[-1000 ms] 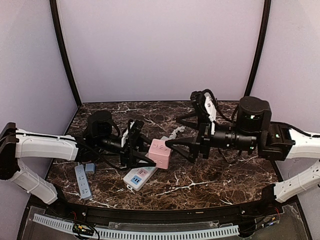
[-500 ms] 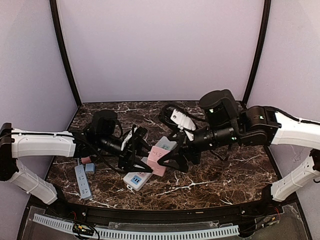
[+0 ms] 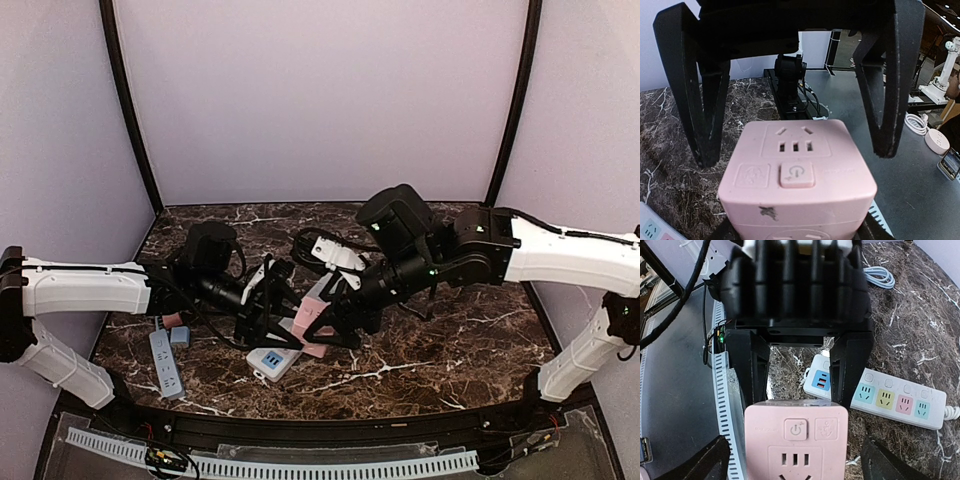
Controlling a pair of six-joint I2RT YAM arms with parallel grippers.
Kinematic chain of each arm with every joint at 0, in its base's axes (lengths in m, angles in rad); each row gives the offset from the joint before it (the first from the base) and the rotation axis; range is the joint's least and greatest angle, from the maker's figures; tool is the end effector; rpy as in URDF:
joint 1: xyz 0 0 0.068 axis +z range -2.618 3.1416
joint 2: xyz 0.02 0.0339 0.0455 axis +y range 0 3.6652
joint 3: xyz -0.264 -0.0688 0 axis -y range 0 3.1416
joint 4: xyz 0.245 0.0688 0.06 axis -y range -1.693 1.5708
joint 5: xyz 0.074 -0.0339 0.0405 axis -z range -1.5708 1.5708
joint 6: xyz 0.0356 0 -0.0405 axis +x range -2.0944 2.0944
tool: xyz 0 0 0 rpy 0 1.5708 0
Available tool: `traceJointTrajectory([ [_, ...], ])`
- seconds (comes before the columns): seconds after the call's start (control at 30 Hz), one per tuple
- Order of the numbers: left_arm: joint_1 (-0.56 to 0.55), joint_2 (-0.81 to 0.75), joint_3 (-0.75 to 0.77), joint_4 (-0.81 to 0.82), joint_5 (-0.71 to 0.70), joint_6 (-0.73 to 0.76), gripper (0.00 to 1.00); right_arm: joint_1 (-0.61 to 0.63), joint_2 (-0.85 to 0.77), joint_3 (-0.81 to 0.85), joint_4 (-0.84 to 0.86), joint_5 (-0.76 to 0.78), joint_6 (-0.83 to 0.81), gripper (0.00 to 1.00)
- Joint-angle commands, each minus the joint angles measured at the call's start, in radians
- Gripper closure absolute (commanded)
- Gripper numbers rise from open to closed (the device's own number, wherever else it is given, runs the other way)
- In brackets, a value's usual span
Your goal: Insert the plug
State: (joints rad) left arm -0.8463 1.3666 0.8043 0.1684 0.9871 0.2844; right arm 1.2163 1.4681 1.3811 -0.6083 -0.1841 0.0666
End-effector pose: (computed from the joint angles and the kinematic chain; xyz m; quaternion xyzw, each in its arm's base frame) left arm 0.1714 -0.2385 0.2562 0.6145 0.4777 -0.5142 0.3604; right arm 0.1070 0.3079 0.3448 -0.5231 0.7357 0.3193 0.2884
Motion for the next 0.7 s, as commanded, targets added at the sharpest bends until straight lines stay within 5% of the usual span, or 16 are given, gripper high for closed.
traceJointTrajectory([
  [0.0,0.003,-0.022,0.038,-0.010,0.022,0.022,0.99,-0.018,0.020,0.032,-0.002,-0.057,0.009,0.14],
  [0.3,0.003,-0.005,0.045,0.013,0.017,0.004,0.99,-0.020,0.047,0.015,0.026,-0.094,0.004,0.23],
  [0.53,0.003,0.000,0.041,0.019,0.013,0.000,0.99,-0.020,0.052,0.001,0.051,-0.079,0.005,0.46],
  [0.6,0.003,0.000,0.037,0.026,0.005,-0.006,0.90,-0.020,0.052,-0.009,0.060,-0.071,0.012,0.56],
  [0.67,0.003,-0.009,0.022,0.041,-0.009,-0.007,0.55,-0.020,0.049,-0.021,0.064,-0.051,0.022,0.62],
])
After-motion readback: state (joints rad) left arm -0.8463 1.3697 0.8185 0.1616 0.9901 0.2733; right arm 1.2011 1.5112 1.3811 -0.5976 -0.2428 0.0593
